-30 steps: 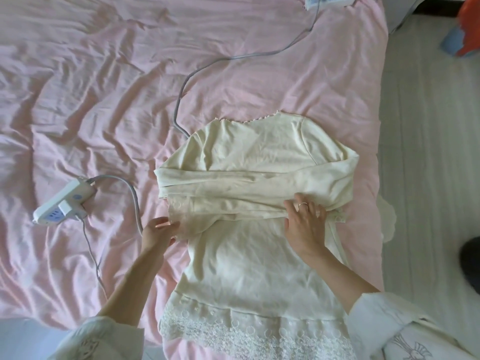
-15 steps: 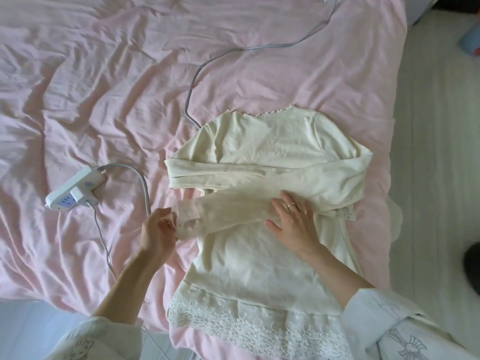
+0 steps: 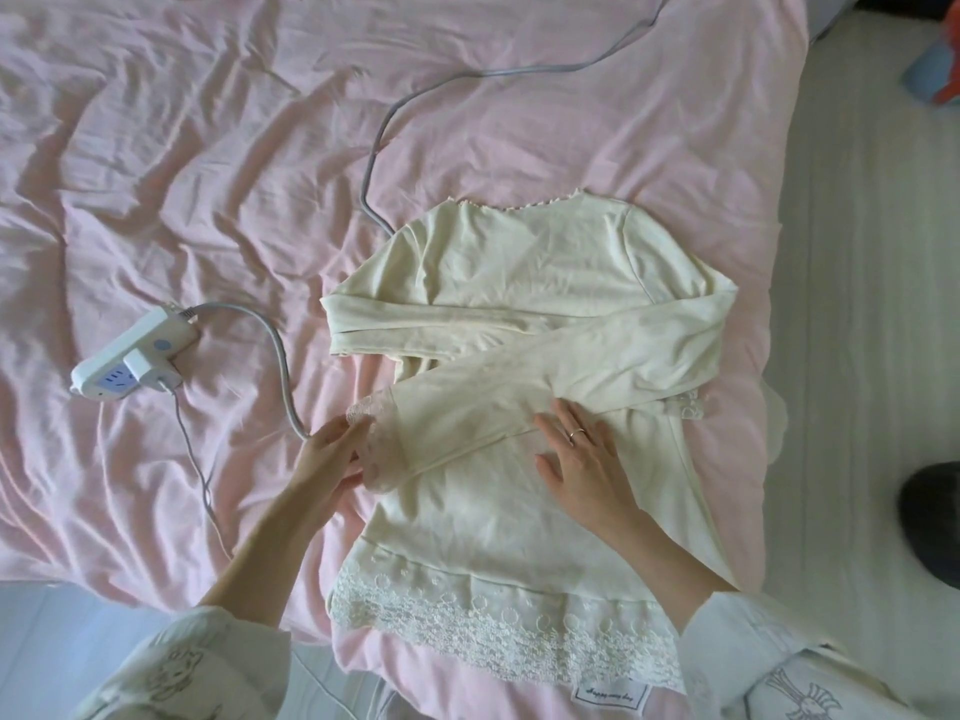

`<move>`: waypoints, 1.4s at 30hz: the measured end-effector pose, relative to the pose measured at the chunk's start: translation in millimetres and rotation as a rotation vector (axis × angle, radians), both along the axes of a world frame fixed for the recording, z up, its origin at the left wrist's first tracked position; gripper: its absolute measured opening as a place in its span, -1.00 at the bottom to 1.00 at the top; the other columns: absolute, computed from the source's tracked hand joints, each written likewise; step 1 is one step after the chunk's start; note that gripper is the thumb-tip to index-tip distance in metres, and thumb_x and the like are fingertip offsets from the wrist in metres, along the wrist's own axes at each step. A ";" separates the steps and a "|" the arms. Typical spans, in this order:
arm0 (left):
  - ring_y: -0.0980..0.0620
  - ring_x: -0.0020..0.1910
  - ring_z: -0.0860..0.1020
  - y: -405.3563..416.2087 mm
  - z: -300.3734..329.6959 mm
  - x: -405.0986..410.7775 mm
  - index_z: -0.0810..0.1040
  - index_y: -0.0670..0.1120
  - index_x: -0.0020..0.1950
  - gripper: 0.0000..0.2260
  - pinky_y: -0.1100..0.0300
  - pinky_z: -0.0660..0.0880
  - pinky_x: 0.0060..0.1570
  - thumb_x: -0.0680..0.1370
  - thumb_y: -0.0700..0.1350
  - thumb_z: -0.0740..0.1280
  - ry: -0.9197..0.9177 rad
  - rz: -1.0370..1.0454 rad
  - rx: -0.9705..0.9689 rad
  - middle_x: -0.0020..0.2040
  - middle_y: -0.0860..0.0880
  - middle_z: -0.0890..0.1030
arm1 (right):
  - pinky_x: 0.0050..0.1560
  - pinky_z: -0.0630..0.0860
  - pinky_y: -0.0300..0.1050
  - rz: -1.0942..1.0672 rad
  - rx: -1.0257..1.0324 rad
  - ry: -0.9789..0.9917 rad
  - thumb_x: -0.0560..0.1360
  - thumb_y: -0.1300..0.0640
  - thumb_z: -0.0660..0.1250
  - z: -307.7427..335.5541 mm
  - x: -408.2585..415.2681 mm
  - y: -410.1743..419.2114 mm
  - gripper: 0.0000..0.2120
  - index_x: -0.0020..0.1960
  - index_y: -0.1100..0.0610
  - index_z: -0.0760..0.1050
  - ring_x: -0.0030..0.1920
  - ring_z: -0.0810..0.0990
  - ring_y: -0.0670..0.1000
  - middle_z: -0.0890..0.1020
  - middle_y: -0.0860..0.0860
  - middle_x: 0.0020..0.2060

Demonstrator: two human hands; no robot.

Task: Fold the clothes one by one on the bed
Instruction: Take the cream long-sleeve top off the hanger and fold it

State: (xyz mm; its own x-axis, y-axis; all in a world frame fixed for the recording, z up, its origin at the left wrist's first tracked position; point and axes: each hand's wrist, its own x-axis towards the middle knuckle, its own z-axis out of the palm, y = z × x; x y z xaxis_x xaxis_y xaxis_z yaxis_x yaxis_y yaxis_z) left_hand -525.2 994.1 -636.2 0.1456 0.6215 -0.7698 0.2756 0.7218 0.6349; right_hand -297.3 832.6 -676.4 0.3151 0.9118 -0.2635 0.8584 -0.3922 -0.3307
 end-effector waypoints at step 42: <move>0.02 -0.55 0.59 -135.1 30.7 -81.5 0.48 -0.28 -0.07 -0.81 0.23 0.54 -0.57 0.54 -0.13 0.33 0.056 -0.120 -0.172 -0.47 -0.10 0.62 | -0.06 0.57 0.06 -1.411 -0.071 0.961 0.38 0.09 0.47 52.1 -4.4 -204.0 -0.63 0.05 0.32 0.53 -0.13 0.64 0.17 0.65 0.20 -0.12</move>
State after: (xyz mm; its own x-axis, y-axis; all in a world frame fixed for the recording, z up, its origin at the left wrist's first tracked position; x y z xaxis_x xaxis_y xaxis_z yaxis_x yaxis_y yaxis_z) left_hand -606.7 859.0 -605.4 0.1651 0.4608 -0.8720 0.3975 0.7781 0.4864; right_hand -301.8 628.6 -624.3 0.5220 0.0650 -0.8504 -0.6239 -0.6508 -0.4327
